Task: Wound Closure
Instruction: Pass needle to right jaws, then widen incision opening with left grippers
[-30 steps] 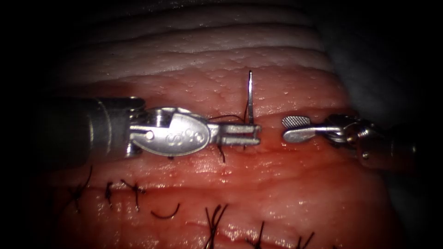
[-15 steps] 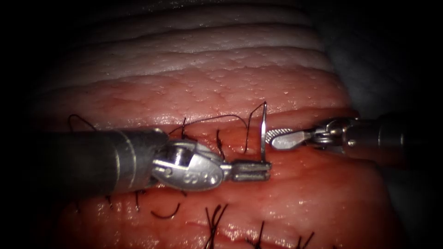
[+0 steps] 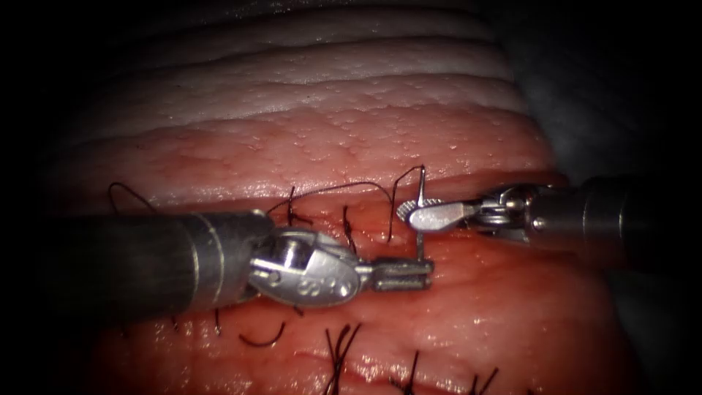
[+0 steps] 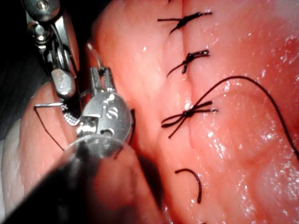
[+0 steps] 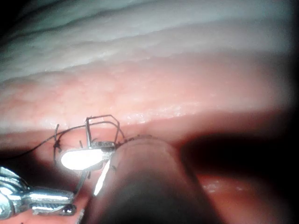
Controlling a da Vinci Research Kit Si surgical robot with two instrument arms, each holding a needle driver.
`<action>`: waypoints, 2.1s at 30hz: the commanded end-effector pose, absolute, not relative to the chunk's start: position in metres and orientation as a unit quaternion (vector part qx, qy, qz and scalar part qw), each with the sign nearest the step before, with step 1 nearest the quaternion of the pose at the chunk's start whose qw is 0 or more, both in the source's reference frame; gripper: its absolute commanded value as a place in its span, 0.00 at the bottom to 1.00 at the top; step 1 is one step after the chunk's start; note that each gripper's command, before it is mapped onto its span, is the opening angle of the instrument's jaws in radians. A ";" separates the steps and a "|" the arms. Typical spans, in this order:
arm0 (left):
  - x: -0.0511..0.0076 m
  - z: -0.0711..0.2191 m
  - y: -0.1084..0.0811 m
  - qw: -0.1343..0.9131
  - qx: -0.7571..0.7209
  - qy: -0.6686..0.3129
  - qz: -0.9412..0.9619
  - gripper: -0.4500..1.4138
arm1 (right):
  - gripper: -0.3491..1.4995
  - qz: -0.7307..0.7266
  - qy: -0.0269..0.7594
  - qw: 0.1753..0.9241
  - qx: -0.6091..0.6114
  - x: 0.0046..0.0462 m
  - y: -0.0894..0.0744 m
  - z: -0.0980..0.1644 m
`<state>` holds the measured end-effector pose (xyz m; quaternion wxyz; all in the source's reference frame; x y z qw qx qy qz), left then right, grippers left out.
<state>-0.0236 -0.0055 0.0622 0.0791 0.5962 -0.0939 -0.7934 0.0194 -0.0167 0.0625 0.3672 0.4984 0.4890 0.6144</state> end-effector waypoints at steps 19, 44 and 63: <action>-0.0242 0.063 -0.006 0.088 0.586 -0.087 -0.801 0.00 | 0.00 0.614 0.495 0.428 0.441 0.0215 -0.017 0.063; -0.0220 0.068 -0.004 -0.075 0.510 0.103 -0.851 0.00 | 0.00 0.536 0.620 0.495 0.291 0.0172 -0.015 0.064; -0.0232 0.077 -0.002 -0.044 0.344 0.167 -0.923 0.00 | 0.00 0.492 0.642 0.528 0.258 0.0181 -0.016 0.064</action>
